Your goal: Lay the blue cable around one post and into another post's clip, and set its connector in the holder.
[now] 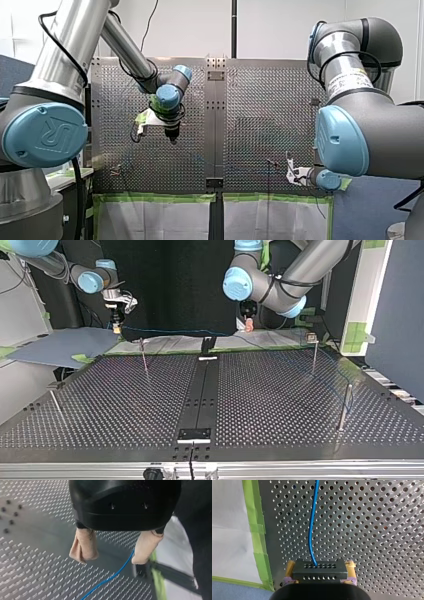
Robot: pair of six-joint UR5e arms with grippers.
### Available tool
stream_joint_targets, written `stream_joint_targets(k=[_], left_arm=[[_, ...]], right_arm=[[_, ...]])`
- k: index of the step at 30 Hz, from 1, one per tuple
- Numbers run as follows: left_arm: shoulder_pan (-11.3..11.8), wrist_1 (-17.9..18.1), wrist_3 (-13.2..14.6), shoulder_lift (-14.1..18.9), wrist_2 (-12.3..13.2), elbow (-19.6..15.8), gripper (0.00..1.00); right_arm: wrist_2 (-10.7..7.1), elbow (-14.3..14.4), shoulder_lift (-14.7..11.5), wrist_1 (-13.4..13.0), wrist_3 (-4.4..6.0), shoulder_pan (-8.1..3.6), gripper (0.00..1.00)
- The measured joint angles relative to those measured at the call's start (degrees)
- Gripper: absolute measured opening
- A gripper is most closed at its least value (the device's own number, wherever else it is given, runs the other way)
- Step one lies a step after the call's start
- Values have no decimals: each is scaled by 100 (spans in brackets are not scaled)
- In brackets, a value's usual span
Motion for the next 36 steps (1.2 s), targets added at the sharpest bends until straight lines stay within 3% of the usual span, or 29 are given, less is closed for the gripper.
stream_joint_targets(k=[20,31,36], left_arm=[[-982,985,-952,-982,974,8,100],[-1519,1522,-737,-1457,1511,54,100],[-1823,1823,-466,-1492,1817,213,100]], right_arm=[[3,0,0,3,-9,40,28],[8,0,-5,33,-24,49,28],[11,0,-7,33,-30,61,28]])
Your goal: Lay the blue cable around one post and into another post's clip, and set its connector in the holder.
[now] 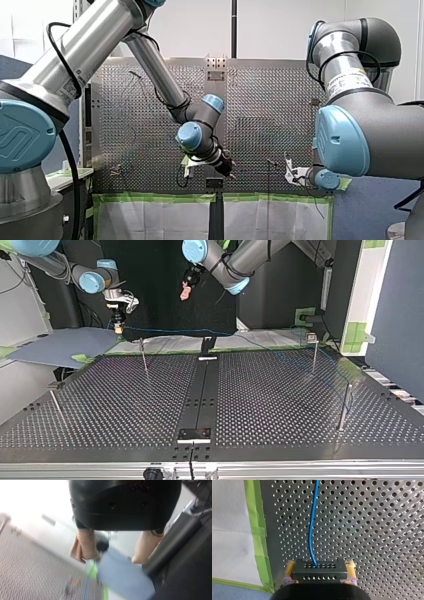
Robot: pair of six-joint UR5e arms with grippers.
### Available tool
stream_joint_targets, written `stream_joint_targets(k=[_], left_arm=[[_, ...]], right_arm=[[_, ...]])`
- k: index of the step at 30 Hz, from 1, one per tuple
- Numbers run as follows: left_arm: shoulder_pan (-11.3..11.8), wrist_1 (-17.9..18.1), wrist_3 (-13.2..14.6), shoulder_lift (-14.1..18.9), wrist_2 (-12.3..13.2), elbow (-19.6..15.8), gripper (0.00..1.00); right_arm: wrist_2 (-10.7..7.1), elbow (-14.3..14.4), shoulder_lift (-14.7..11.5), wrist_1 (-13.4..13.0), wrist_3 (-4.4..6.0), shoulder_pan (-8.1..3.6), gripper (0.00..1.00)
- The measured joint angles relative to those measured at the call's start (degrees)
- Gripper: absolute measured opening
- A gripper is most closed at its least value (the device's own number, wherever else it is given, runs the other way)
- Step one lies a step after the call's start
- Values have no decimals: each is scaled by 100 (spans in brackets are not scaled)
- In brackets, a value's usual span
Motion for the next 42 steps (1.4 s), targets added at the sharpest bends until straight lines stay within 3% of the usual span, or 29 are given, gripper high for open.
stream_joint_targets(k=[9,24,35,42], left_arm=[[-403,464,460,-7,386,412,100],[-220,1171,1122,-615,244,1065,100],[-15,1738,1048,-1135,190,1634,100],[54,2098,958,-1490,216,1974,100]], right_arm=[[7,0,-1,5,-2,6,28],[57,-45,-2,67,80,-95,28],[59,-77,-1,86,63,-112,28],[94,-80,-2,139,-12,-95,28]])
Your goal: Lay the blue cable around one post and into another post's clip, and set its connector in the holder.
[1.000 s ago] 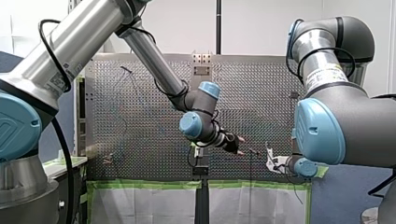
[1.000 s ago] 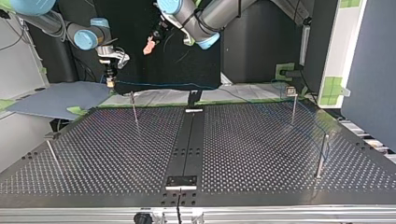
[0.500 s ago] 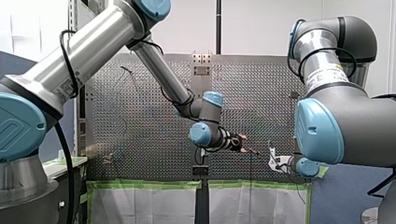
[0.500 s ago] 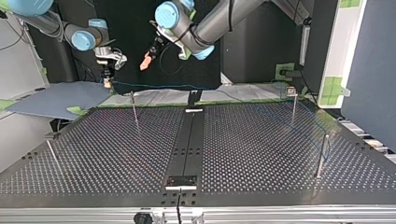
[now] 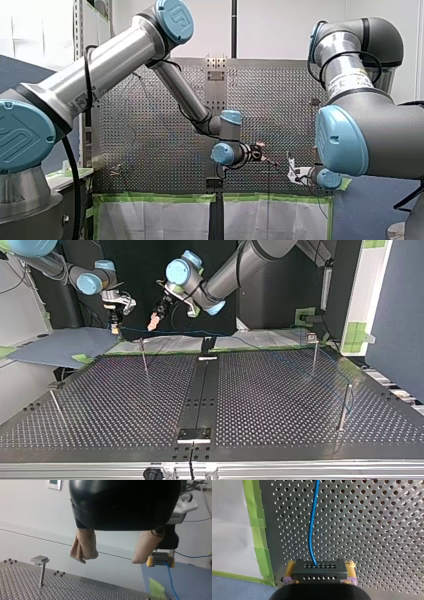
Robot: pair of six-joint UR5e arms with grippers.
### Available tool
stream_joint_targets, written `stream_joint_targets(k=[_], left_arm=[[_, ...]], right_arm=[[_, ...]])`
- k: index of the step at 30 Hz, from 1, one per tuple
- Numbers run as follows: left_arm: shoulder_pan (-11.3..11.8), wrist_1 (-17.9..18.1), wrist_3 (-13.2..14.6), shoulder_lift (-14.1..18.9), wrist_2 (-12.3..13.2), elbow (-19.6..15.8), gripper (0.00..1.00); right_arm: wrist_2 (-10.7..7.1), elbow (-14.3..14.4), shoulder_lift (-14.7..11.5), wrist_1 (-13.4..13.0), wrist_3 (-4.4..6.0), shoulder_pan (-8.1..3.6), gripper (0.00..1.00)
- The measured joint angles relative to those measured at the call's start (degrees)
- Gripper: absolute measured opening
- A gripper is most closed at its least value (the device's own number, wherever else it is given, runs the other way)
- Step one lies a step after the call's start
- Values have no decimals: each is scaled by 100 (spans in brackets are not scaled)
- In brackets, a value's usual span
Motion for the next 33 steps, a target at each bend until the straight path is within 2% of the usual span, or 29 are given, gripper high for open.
stream_joint_targets(k=[4,8,14,19,26,33], left_arm=[[9,142,-32,-195,76,102,100],[0,74,32,-271,68,125,100],[46,-132,147,-286,-48,128,100],[145,-212,294,-295,-245,130,100],[227,-383,344,-323,-460,144,100],[215,-706,396,-604,-513,356,100]], right_arm=[[22,0,0,12,-24,0,28],[26,1,0,15,-36,2,28],[27,0,2,4,-43,9,28],[27,0,1,-1,-45,15,28],[30,-5,1,-8,-44,18,28],[37,-17,1,6,-38,22,28]])
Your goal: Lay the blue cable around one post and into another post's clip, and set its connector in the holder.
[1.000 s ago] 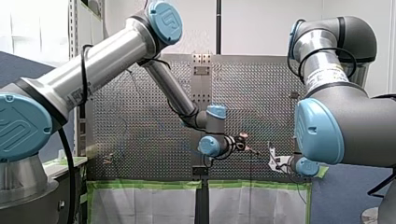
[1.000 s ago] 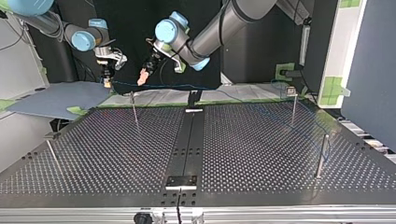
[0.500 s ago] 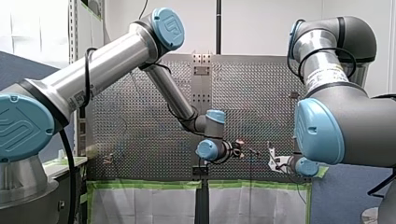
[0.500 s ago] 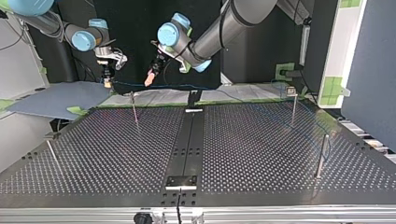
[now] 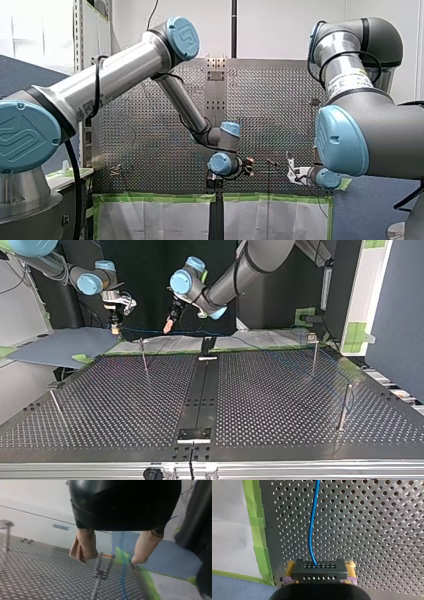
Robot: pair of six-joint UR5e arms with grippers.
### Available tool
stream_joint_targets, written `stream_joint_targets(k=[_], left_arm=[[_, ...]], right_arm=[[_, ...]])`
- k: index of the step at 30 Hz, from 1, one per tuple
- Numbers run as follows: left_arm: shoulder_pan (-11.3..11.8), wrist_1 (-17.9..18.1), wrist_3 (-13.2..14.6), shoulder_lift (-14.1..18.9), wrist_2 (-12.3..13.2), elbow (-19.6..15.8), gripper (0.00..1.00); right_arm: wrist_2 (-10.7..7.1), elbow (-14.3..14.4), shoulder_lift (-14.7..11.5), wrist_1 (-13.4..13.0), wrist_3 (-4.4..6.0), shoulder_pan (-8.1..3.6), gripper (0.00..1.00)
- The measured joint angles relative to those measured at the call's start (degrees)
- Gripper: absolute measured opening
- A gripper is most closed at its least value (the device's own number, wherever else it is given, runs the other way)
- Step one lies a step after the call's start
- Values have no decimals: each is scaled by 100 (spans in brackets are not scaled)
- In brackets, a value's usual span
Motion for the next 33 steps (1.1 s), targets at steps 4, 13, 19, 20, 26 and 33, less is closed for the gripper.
stream_joint_targets(k=[4,13,19,20,26,33], left_arm=[[-4,-89,11,-193,-87,183,100],[70,-27,11,-289,-461,485,100],[138,-170,44,-310,-724,651,100],[149,-193,51,-313,-762,659,100],[205,-232,72,-314,-917,677,100],[175,-79,99,-311,-986,678,67]], right_arm=[[2,0,-1,4,1,4,28],[0,0,-1,7,-9,20,28],[-1,-3,0,10,-8,19,28],[-1,-4,-1,10,-8,15,28],[17,-19,-1,46,7,-21,28],[143,-91,-1,214,-5,-45,28]])
